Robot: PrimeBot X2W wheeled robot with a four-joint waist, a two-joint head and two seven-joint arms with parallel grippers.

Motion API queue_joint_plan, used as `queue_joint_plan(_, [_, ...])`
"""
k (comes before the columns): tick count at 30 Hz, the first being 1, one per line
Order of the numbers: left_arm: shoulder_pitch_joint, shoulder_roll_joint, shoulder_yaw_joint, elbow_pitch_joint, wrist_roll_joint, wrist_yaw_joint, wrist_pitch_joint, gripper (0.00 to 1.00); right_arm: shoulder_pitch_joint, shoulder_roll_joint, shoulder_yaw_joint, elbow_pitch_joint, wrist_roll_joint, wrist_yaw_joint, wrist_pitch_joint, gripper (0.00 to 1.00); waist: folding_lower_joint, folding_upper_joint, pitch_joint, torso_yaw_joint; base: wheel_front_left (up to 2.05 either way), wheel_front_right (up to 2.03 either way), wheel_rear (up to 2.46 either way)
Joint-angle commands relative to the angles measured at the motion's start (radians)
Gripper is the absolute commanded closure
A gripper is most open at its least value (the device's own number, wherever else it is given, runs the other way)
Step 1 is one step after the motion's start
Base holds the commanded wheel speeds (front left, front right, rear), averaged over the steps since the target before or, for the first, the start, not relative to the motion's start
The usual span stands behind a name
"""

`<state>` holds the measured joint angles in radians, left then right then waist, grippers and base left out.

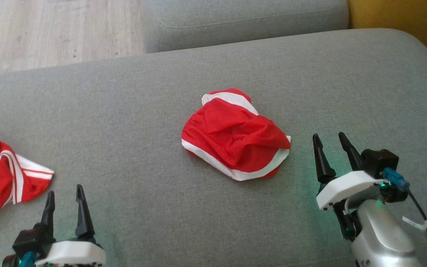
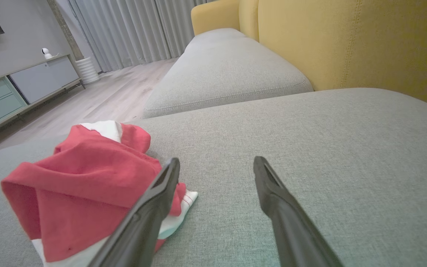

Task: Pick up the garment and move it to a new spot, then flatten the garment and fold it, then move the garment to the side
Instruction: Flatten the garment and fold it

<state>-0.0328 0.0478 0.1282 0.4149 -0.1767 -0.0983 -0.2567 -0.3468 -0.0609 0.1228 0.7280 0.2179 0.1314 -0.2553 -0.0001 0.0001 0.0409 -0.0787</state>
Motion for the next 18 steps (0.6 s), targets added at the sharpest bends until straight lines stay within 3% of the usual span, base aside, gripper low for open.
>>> queue_joint_plan(1, [-0.031, 0.004, 0.037, -0.035, 0.008, -0.005, -0.005, 0.0, -0.028, 0.011, 0.02, -0.024, -0.009, -0.001, -0.006, 0.0, 0.0001, -0.0001, 0.008, -0.001, 0.0, 0.0, 0.0])
queue_joint_plan(9, [-0.053, 0.003, 0.016, -0.036, -0.005, -0.01, -0.005, 0.0, -0.051, 0.011, 0.036, 0.022, -0.001, -0.001, -0.006, 0.0, 0.0001, -0.0001, 0.038, 0.009, 0.0, 0.0, 0.0])
queue_joint_plan(18, [-0.091, 0.003, -0.056, -0.024, -0.015, -0.018, -0.005, 0.0, -0.116, 0.011, 0.049, 0.103, 0.008, -0.001, -0.006, 0.0, 0.0001, -0.0001, 0.092, 0.066, 0.0, 0.0, 0.0])
